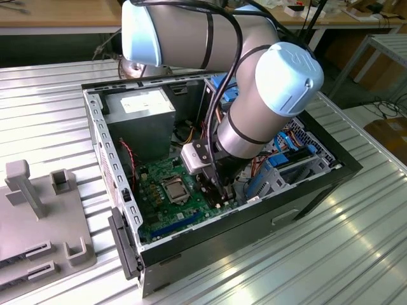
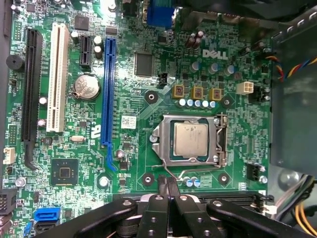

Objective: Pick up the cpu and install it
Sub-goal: 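Install the first cpu locking lever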

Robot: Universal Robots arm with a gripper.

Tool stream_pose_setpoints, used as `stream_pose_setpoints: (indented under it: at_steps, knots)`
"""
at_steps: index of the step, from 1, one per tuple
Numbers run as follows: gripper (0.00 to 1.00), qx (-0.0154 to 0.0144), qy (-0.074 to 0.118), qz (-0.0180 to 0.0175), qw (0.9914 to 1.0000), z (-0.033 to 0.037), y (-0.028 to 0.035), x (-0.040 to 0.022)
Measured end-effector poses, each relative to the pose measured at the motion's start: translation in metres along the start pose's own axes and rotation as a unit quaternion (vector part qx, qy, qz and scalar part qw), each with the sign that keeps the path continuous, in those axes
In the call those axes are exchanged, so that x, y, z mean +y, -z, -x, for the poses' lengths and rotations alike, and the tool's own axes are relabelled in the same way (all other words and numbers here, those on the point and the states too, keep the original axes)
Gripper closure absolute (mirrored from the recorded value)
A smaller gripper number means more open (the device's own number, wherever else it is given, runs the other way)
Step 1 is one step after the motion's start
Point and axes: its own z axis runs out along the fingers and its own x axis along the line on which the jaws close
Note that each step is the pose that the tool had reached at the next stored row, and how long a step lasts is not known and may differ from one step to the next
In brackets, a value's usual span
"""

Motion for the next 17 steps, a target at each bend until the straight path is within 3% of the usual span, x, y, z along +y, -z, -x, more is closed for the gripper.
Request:
stream_pose_setpoints:
  at_steps: [4, 8, 17]
  knots:
    - [0.90, -0.0090, 0.003, 0.0007, 0.99996, 0.0006, 0.0032, 0.0003]
    - [0.90, -0.0231, 0.007, 0.0023, 0.99971, 0.0016, 0.0096, 0.0008]
    - [0.90, -0.0476, 0.013, 0.0052, 0.99877, 0.0032, 0.0207, 0.0018]
